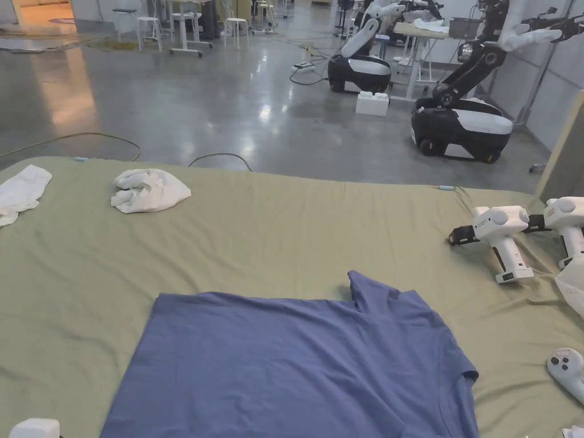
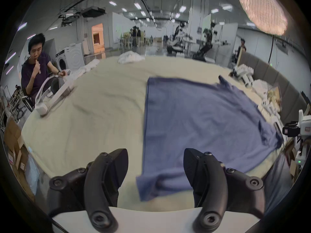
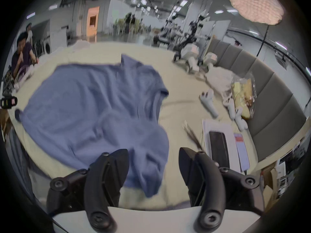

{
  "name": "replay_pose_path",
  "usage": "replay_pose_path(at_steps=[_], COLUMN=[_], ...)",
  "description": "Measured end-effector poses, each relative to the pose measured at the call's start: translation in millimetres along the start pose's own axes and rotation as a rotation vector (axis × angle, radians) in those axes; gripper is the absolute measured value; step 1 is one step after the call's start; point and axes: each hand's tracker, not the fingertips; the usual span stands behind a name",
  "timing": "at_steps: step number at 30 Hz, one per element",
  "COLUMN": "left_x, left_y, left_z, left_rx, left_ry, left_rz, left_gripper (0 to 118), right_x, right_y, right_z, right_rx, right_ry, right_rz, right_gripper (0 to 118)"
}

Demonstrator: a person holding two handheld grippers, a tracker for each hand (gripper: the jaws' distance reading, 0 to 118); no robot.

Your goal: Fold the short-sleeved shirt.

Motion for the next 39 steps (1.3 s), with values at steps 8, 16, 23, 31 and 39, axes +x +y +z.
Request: replay_pose_path(at_steps=[8,16,23,31,39], left_x=[66.2,110.5,108.8,51.9,-7.8], left_y=[68.5,106.1,116.3,93.7,25.7], left_z=[6.7,23.0,32.6,26.1,7.4], left_rx=[0.317,0.556,0.579,0.245,-0.189], left_ry=[-0.011,0.071,0.052,0.001,0.003], left_rz=[-0.097,-0.13,-0.123,-0.088,0.058], left_gripper=[61,0,0,0,24], right_x=[-28.1,-59.2,-71.1,-71.8,-74.9], right_y=[70.3,119.2,135.5,127.7,108.1], right_z=[10.5,35.5,36.7,27.2,8.0], right_rx=[0.423,0.71,0.726,0.665,0.557], right_ry=[-0.005,-0.034,-0.027,-0.001,0.028], right_rz=[-0.153,-0.187,-0.2,-0.182,-0.174], right_gripper=[73,11,1,1,1])
